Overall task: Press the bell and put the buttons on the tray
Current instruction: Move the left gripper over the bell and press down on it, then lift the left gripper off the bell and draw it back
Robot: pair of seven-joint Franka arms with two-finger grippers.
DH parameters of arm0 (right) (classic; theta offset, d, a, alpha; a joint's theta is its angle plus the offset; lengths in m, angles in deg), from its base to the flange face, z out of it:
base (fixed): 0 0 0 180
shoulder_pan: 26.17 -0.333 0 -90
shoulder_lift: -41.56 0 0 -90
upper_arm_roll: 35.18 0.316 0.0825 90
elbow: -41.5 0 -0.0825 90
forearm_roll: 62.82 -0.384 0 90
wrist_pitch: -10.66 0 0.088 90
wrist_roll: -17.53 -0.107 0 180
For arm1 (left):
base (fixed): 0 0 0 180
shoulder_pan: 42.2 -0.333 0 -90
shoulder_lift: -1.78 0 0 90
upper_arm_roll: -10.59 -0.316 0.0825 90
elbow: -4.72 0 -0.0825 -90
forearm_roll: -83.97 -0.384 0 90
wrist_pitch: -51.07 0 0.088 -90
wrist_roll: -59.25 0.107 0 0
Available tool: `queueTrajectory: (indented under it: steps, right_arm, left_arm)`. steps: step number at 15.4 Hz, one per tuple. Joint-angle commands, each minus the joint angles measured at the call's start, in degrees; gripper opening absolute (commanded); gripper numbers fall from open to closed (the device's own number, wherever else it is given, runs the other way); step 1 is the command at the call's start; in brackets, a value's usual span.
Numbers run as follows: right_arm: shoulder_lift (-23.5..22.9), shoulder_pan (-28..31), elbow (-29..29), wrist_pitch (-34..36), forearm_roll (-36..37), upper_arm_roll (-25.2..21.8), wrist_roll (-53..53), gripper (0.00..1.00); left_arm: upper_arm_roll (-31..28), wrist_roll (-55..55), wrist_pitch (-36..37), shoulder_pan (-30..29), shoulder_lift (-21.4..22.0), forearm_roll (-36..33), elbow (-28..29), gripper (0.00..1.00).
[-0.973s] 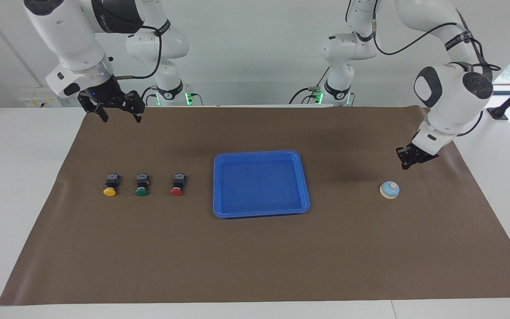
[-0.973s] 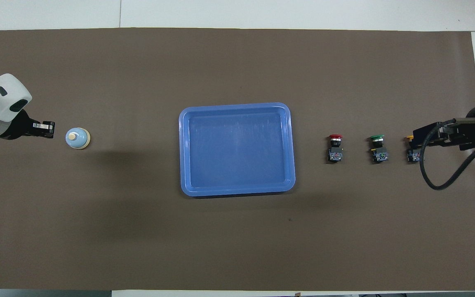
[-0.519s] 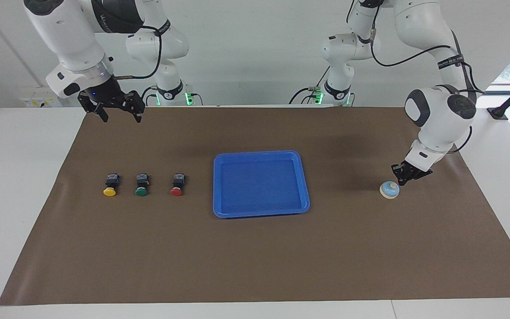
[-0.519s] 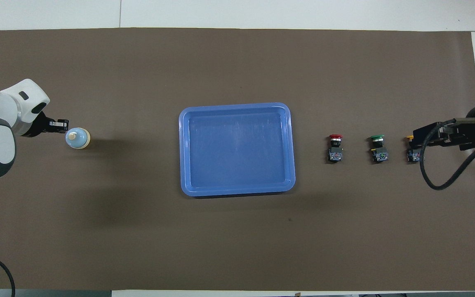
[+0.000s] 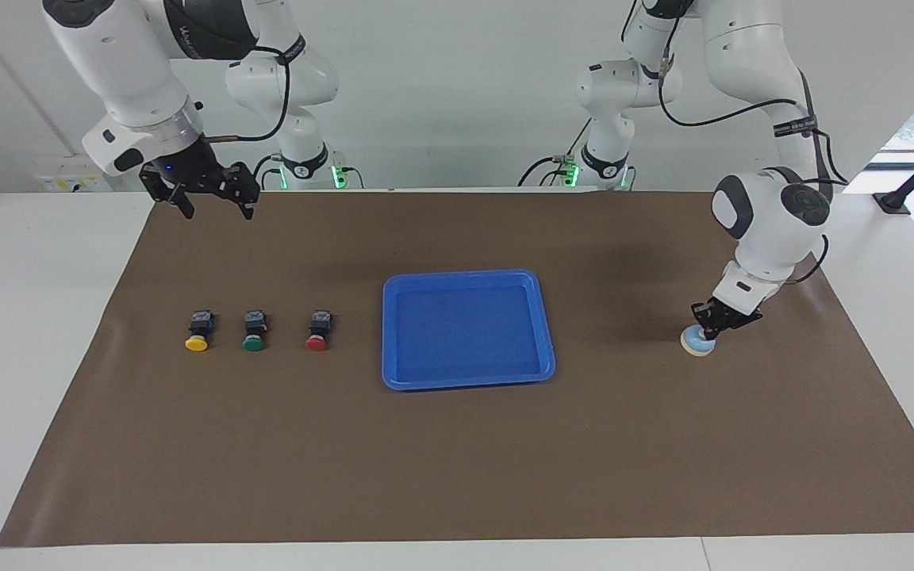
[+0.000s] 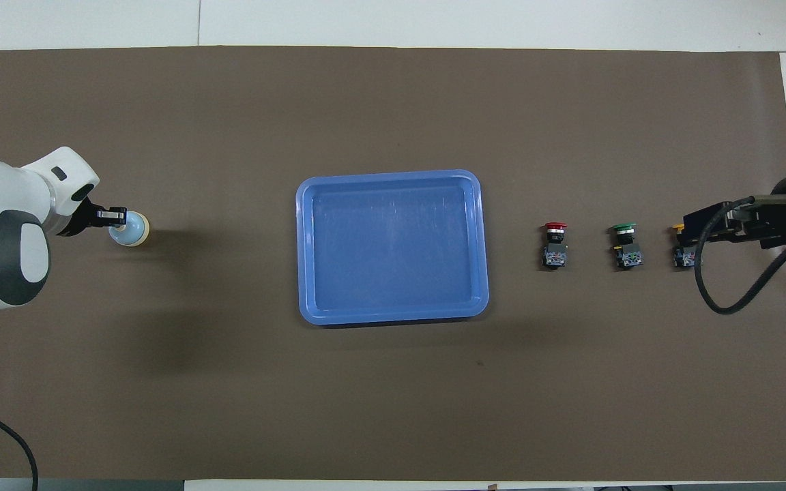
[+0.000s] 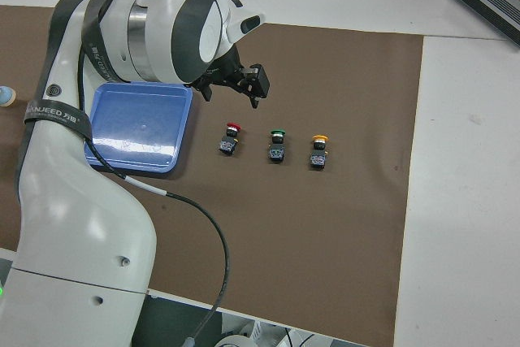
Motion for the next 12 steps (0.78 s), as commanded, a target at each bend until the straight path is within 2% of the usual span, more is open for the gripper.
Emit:
queueTrajectory:
  steps: [1, 2, 3, 5, 6, 7, 10, 12]
  right_arm:
    - [0.6, 0.9, -0.3, 0.7, -1.0, 0.5, 0.8, 1.00]
    - [0.6, 0.9, -0.3, 0.7, -1.0, 0.5, 0.7, 1.00]
    - [0.6, 0.9, -0.3, 0.7, -1.0, 0.5, 0.7, 1.00]
    - [0.6, 0.9, -0.3, 0.7, -1.0, 0.5, 0.7, 1.00]
    - [0.6, 0.9, -0.3, 0.7, -1.0, 0.5, 0.7, 1.00]
    - [0.6, 0.9, -0.3, 0.6, -1.0, 0.5, 0.7, 1.00]
    - [0.6, 0.9, -0.3, 0.7, -1.0, 0.5, 0.7, 1.00]
    - [0.6, 0.9, -0.2, 0.7, -1.0, 0.5, 0.8, 1.00]
  left_arm:
    - [0.2, -0.7, 10.5, -0.5, -1.3, -1.0, -7.3, 0.00]
    - [0.2, -0.8, 16.5, -0.4, -0.9, -1.0, -11.4, 0.00]
    - [0.2, -1.2, 22.7, -0.2, -0.7, -1.0, -15.8, 0.20]
    - [0.3, -1.3, 29.6, 0.1, 0.1, -1.0, -20.8, 0.56]
    - [0.3, -1.4, 32.0, 0.3, 1.3, -1.0, -21.7, 0.79]
    - [0.4, -1.5, 33.4, 0.4, 4.6, -1.0, -21.4, 1.00]
    - [0.8, -1.5, 36.5, 0.4, 9.0, -0.7, -21.7, 1.00]
    - [0.9, -1.4, 38.6, 0.4, 10.3, -0.7, -21.5, 1.00]
